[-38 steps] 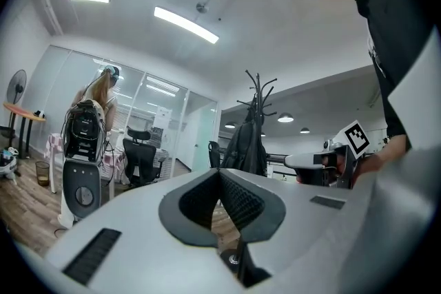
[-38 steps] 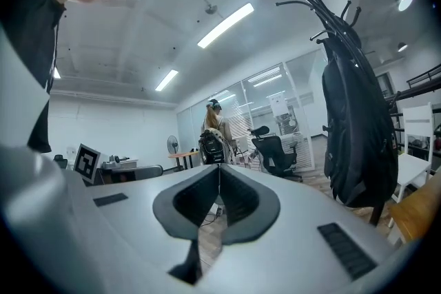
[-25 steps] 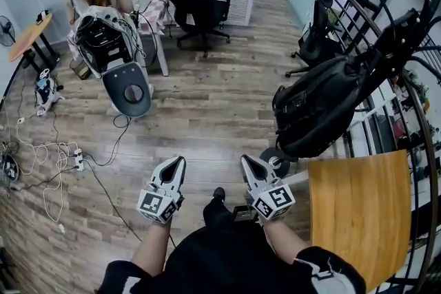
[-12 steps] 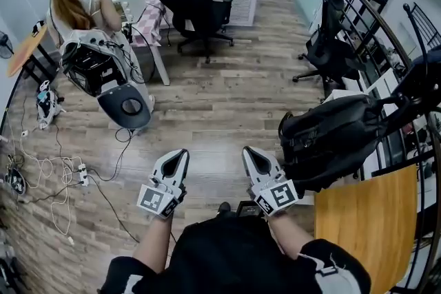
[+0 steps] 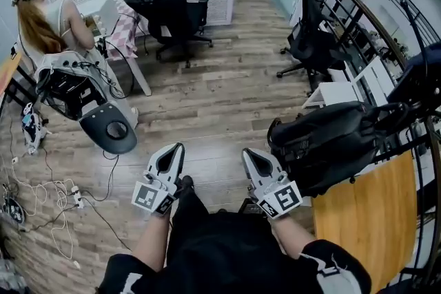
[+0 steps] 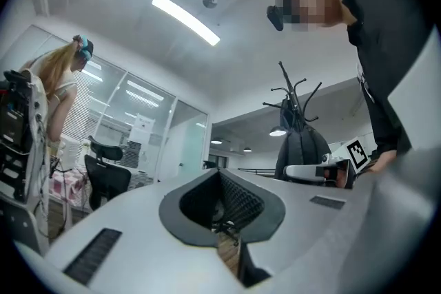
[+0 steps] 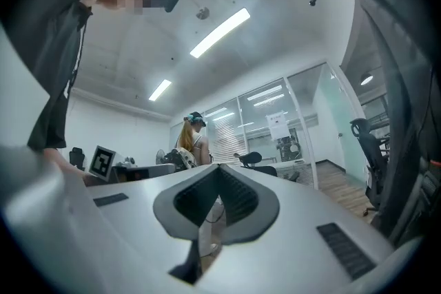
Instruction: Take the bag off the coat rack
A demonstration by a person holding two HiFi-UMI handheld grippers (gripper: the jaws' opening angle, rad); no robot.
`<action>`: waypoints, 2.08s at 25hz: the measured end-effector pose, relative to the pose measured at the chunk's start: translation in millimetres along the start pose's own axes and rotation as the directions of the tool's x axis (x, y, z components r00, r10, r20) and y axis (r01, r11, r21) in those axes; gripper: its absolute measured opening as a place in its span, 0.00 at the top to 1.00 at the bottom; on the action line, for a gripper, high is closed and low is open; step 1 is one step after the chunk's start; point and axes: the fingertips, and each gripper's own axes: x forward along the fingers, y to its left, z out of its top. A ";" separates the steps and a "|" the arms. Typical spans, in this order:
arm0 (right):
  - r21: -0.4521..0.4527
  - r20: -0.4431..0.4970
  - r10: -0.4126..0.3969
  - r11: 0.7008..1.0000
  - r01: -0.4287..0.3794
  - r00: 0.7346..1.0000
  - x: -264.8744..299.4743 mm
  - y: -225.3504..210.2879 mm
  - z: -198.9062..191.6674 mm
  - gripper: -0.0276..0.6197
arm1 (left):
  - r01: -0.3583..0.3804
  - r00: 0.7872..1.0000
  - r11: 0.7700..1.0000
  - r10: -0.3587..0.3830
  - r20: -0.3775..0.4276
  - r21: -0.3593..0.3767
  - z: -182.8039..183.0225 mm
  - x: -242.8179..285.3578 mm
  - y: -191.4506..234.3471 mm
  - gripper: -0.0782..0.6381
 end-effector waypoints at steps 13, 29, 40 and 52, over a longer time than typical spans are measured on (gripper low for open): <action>-0.142 0.134 -0.471 0.861 0.488 0.872 -18.8 -73.1 19.4 0.91 | 0.618 0.785 0.782 -0.619 0.012 -0.077 -42.7 178.5 -21.6 0.87; -0.132 0.416 -0.830 0.349 0.928 0.372 -151.0 -39.7 80.3 0.70 | 0.974 0.127 0.104 -0.986 0.105 -0.199 -49.6 263.3 -180.1 0.73; -0.010 0.122 -0.988 0.091 0.996 0.092 -249.5 -75.6 10.4 0.54 | 0.972 0.023 0.043 -0.996 -0.085 -0.233 -106.9 262.2 -239.3 0.52; -0.016 -0.041 -0.993 0.108 0.994 0.107 -260.7 -109.8 -25.6 0.55 | 0.972 0.036 0.081 -0.978 -0.205 -0.219 -134.1 253.2 -263.6 0.52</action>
